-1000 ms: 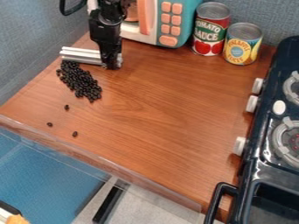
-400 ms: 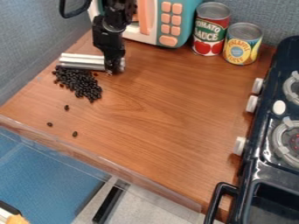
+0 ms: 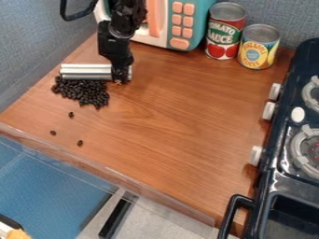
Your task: Sweep into pile
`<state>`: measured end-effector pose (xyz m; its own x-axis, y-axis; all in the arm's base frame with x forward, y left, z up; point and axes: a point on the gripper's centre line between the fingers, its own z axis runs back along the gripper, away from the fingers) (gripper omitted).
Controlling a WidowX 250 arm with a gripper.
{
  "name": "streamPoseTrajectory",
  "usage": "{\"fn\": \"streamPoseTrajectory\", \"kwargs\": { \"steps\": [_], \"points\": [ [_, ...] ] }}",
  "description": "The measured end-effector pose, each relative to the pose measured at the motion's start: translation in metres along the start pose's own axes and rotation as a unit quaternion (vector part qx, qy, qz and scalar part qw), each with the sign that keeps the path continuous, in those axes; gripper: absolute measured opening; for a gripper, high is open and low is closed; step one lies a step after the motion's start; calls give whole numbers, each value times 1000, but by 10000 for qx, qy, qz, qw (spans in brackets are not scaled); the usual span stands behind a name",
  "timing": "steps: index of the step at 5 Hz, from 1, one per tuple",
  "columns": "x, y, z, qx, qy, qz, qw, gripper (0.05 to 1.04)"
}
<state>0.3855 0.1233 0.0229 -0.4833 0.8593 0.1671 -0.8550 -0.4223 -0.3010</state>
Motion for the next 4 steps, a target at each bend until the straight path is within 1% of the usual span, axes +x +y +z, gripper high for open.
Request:
{"fn": "streamPoseTrajectory", "kwargs": {
  "steps": [2,3,4],
  "points": [
    [3,9,3,46,-2,217,9998,391],
    [2,10,4,81,38,183,9998,391],
    [-3,4,9,69,192,-108,9997,391]
  ]
}}
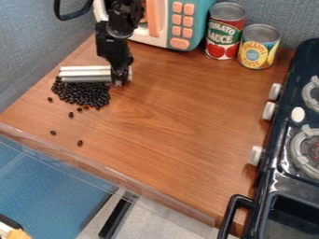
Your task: Sweep into pile
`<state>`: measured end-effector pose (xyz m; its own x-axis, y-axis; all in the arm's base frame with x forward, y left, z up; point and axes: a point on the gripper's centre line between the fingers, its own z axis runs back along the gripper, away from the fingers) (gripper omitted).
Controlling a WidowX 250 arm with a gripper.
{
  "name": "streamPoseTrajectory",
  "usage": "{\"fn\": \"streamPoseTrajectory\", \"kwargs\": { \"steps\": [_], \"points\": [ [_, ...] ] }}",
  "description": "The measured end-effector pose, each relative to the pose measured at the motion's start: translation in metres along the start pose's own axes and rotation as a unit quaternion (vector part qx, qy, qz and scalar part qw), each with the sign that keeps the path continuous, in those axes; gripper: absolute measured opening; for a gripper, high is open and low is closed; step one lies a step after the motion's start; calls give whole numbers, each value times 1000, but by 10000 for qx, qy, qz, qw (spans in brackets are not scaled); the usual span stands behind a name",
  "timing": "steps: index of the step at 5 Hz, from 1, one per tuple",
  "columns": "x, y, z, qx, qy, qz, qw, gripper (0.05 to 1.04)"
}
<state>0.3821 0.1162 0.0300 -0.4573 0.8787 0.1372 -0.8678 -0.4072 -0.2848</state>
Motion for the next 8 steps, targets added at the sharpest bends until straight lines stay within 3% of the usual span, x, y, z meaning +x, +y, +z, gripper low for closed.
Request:
{"fn": "streamPoseTrajectory", "kwargs": {
  "steps": [2,5,8],
  "points": [
    [1,-32,21,-264,185,87,9994,391],
    [27,-47,-9,-70,14,359,9993,391],
    [31,-42,-18,14,-62,359,9993,391]
  ]
}}
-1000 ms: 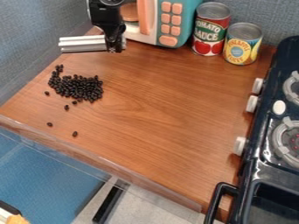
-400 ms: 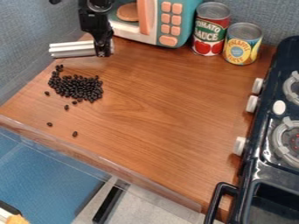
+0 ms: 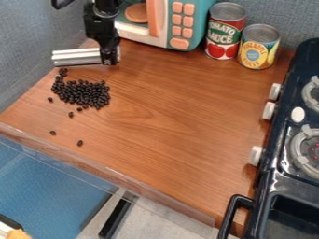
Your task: Sweep into pile
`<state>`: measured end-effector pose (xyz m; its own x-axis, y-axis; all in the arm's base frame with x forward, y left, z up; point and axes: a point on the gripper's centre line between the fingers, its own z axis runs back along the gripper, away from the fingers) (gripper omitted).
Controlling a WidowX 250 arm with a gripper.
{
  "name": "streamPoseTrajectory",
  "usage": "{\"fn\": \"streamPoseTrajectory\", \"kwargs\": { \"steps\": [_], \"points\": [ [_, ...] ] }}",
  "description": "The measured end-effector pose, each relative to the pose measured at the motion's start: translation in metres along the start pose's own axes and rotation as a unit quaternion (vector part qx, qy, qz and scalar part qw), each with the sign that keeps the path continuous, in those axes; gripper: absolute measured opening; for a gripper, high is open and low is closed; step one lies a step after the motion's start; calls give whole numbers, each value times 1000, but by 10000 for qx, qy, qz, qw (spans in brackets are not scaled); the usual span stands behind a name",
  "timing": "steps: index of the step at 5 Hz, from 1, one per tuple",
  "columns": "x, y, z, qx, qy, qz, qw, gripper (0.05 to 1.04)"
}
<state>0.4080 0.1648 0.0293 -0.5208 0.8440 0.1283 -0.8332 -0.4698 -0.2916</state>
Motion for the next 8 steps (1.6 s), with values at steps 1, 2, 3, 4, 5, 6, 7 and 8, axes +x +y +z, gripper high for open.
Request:
{"fn": "streamPoseTrajectory", "kwargs": {
  "steps": [1,2,3,4,5,6,7,8],
  "points": [
    [1,2,-3,0,-2,5,10000,391],
    [2,10,-8,83,-31,3,10000,391],
    [1,14,-8,72,-6,95,9999,391],
    [0,20,-7,75,-42,350,9994,391],
    [-3,26,-5,76,-77,493,9987,391],
    [-4,31,-3,96,-146,653,9977,391],
    [-9,36,-1,78,-194,783,9967,391],
    [-8,39,0,125,-291,1094,9935,391]
  ]
}}
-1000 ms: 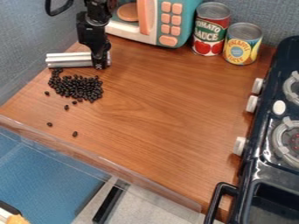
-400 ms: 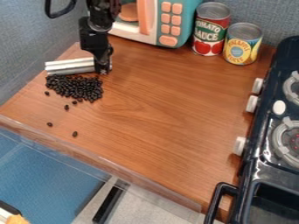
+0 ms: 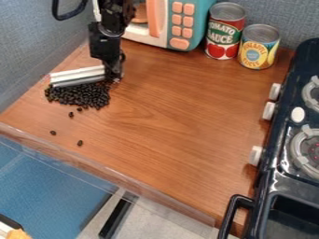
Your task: Sweep into pile
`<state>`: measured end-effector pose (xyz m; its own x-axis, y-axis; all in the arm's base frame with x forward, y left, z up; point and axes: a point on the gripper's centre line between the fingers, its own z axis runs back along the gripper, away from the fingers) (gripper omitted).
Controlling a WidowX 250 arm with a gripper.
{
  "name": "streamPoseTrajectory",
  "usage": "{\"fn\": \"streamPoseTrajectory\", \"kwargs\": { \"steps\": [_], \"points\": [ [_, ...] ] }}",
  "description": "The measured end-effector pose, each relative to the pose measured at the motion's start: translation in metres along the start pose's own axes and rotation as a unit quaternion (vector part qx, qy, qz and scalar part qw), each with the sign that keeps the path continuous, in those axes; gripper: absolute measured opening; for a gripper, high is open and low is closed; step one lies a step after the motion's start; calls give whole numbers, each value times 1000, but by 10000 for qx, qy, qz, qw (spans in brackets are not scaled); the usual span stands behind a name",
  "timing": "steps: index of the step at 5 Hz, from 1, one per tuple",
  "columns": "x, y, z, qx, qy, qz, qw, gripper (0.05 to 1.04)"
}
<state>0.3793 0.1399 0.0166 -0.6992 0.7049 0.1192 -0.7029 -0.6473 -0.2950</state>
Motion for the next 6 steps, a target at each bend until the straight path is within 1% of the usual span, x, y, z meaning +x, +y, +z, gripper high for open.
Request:
{"fn": "streamPoseTrajectory", "kwargs": {
  "steps": [1,2,3,4,5,6],
  "points": [
    [4,4,0,98,-107,317,9994,391],
    [3,5,0,128,-86,316,9994,391],
    [-2,0,1,-62,96,-592,9982,391],
    [-6,-9,7,-284,200,-1235,9917,391],
    [-12,-25,29,-623,428,-1520,9855,391],
    [-4,-37,52,-858,560,-1571,9823,391]
  ]
}}
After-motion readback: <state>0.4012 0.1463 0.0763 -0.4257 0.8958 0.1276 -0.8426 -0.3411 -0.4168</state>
